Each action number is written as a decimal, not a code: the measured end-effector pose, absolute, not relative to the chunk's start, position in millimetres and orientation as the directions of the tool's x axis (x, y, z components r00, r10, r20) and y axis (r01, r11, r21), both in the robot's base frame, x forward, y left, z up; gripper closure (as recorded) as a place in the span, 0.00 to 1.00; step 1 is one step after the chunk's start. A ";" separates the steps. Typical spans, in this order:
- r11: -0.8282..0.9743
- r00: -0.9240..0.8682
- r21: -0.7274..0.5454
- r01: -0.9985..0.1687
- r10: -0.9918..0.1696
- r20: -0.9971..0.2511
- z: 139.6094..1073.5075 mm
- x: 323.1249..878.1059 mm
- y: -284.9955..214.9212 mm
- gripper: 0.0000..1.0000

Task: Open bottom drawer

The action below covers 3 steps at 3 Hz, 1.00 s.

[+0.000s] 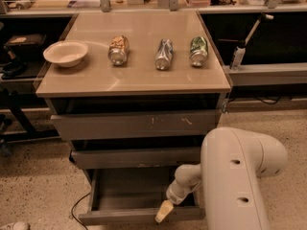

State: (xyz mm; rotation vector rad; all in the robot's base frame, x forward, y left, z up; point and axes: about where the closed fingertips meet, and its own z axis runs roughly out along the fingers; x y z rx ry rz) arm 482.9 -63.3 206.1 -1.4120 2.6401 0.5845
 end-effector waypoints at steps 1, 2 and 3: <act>0.509 -0.566 0.268 -0.818 -0.797 -0.212 201.6 479.2 -65.0 0.00; 0.549 -0.604 0.304 -0.778 -0.787 -0.126 180.9 464.0 -87.6 0.00; 0.581 -0.634 0.363 -0.728 -0.772 -0.038 164.4 436.5 -107.3 0.00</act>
Offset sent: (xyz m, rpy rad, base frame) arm -0.0467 -0.0592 -0.0491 -0.1788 0.2487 -0.0517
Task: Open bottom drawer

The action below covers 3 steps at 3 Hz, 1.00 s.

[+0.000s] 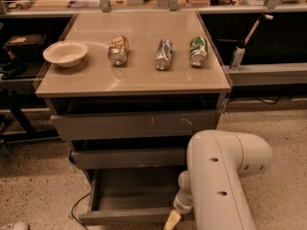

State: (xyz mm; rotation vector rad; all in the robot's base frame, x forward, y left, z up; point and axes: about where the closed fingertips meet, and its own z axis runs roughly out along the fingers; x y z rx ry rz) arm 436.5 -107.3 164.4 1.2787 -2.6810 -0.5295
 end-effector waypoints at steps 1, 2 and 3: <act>0.606 -0.659 0.403 -0.687 -0.752 0.008 157.1 412.5 -118.5 0.00; 0.608 -0.661 0.404 -0.684 -0.750 0.009 158.0 412.0 -118.6 0.00; 0.632 -0.687 0.415 -0.654 -0.726 0.023 170.3 387.2 -124.0 0.00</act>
Offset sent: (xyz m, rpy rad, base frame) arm -0.0681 -0.0301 0.0058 -0.0090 0.1224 -0.1025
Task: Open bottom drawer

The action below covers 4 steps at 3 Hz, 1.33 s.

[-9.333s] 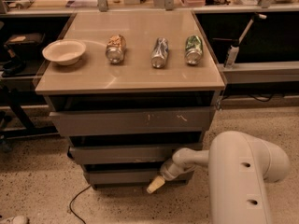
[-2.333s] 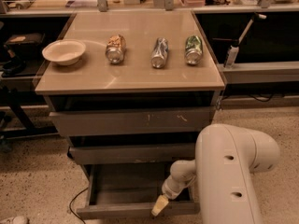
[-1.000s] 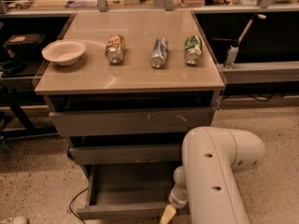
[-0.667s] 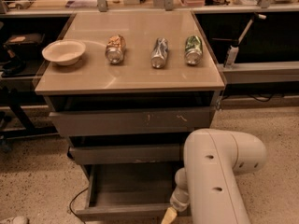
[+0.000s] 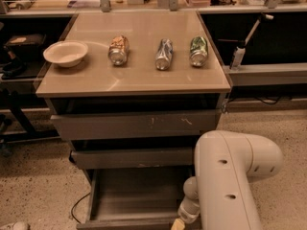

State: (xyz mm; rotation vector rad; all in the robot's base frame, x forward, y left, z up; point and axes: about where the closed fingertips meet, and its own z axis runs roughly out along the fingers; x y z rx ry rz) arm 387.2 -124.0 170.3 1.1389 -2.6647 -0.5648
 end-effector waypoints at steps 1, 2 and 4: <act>0.658 -0.712 0.420 -0.626 -0.701 0.037 182.3 365.3 -125.9 0.00; 0.685 -0.735 0.423 -0.593 -0.676 0.063 193.7 338.1 -128.1 0.00; 0.736 -0.782 0.445 -0.510 -0.612 0.116 208.3 284.3 -132.9 0.00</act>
Offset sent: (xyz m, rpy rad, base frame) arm -0.1077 -0.0099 0.0517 -0.0551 0.0769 -0.1505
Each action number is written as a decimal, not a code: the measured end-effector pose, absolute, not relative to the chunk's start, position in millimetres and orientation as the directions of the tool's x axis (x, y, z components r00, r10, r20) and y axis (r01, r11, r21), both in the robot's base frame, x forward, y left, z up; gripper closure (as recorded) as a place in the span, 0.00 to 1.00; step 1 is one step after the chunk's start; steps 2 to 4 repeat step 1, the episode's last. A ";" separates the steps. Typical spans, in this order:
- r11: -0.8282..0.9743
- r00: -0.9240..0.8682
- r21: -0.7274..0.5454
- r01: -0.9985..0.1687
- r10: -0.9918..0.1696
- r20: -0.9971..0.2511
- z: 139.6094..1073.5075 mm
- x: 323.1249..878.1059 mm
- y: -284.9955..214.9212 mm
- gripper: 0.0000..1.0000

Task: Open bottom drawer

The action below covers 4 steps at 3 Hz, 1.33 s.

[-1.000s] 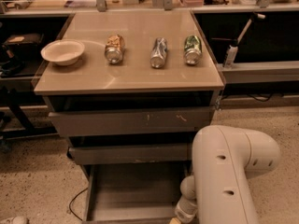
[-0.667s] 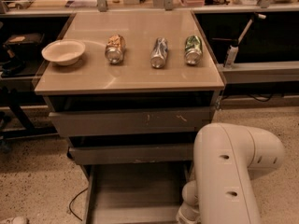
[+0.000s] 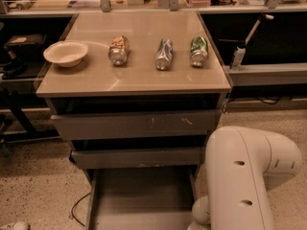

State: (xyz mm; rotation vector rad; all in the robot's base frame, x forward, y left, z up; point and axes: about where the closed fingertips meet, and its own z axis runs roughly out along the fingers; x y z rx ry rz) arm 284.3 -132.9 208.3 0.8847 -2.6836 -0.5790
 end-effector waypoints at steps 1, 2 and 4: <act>0.751 -0.799 0.454 -0.480 -0.588 0.127 210.7 267.6 -134.3 0.00; 0.751 -0.799 0.454 -0.480 -0.588 0.127 210.7 267.6 -134.3 0.00; 0.751 -0.799 0.454 -0.480 -0.588 0.127 210.7 267.6 -134.3 0.00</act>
Offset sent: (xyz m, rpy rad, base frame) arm 0.0000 0.0000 0.0000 0.0000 0.0000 0.0000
